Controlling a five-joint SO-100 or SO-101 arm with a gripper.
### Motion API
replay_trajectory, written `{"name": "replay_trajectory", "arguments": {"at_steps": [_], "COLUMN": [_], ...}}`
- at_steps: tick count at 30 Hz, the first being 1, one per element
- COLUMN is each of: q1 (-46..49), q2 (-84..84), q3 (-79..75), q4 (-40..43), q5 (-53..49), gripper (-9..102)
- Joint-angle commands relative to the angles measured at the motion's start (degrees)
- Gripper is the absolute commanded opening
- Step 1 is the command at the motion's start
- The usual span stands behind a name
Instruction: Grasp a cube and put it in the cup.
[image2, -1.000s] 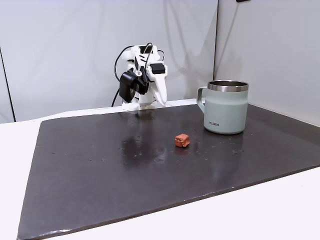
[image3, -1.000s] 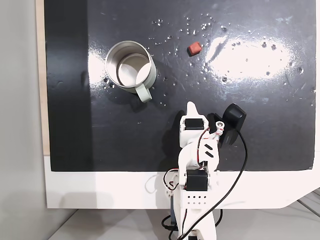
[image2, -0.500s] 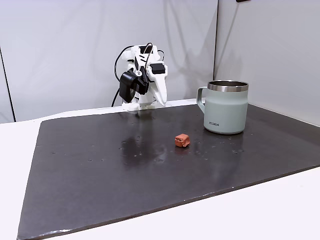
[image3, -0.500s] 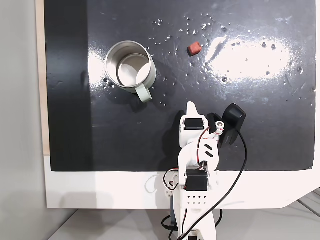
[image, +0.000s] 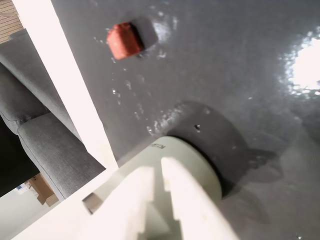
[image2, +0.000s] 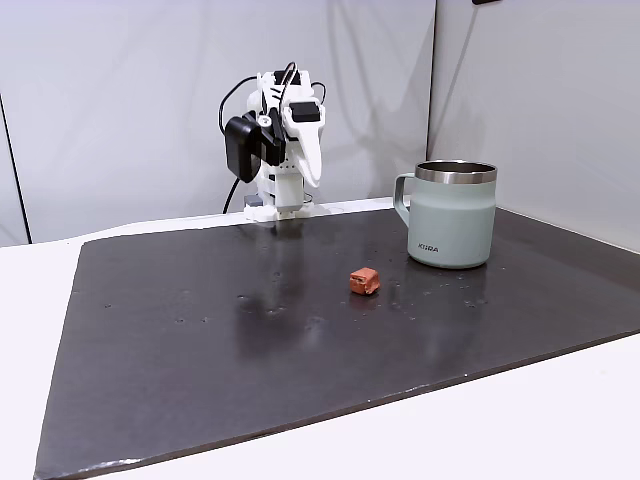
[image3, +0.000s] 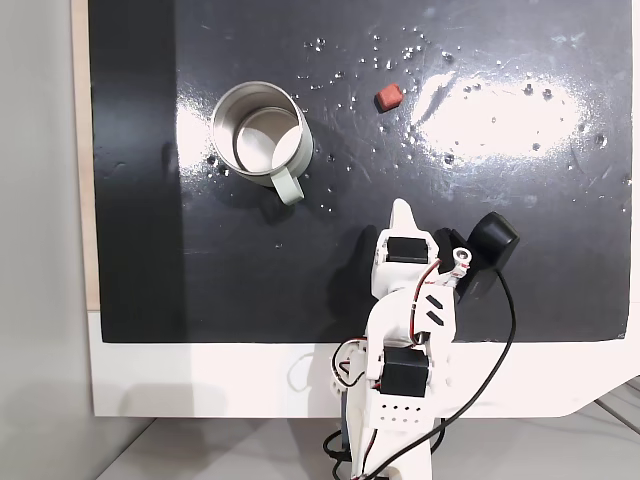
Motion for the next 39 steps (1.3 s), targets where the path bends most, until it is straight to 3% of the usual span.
{"name": "replay_trajectory", "arguments": {"at_steps": [1,20,39], "q1": [-0.26,0.35,-4.83], "q2": [-4.92,-46.32,-76.64], "q3": [-10.37,-51.68,-75.94], "q4": [0.70,8.09,19.95], "q5": [-1.14,-3.16,0.53], "gripper": [0,0,0]}}
